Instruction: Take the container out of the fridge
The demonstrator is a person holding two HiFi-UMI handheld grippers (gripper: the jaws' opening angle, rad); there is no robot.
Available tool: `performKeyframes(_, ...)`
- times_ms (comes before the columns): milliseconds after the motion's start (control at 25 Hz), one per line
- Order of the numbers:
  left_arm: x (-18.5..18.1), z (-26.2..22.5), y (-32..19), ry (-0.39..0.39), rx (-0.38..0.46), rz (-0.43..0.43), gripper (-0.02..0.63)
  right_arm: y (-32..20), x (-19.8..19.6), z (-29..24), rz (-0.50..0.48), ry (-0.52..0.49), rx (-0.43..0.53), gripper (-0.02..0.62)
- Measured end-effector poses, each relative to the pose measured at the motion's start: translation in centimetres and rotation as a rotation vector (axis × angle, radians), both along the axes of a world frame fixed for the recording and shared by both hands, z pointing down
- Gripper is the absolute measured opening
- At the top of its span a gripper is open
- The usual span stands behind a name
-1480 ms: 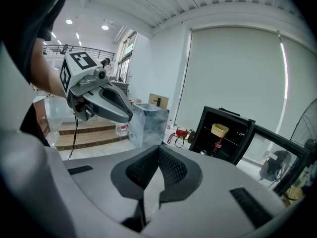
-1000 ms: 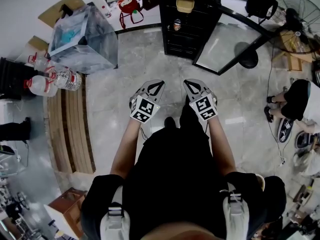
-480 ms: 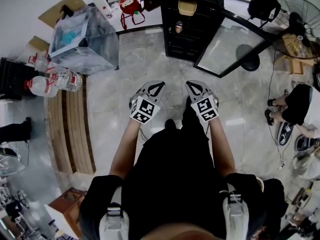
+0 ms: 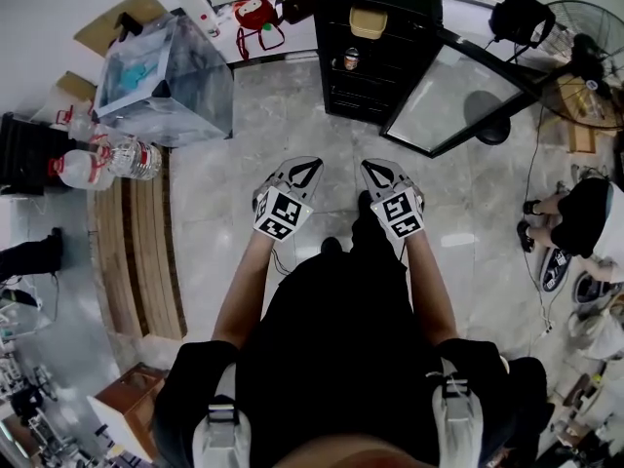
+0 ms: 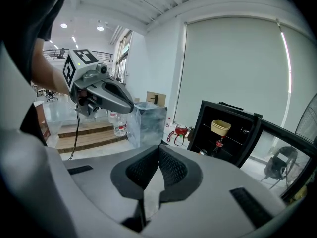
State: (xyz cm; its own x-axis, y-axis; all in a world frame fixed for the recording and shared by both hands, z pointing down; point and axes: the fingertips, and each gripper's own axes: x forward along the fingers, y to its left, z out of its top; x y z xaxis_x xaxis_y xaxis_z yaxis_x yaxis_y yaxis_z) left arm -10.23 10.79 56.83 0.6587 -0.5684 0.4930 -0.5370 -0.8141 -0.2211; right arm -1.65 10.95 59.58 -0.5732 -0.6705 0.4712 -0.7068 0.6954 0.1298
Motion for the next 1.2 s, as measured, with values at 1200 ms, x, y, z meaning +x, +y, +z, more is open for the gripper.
performKeyframes(1200, 5.0, -1.0, -10.2, -0.021, -0.019, -0.148, 0.018, -11.6, 6.8, -1.0, -0.087, -0.018, -0.043, -0.002)
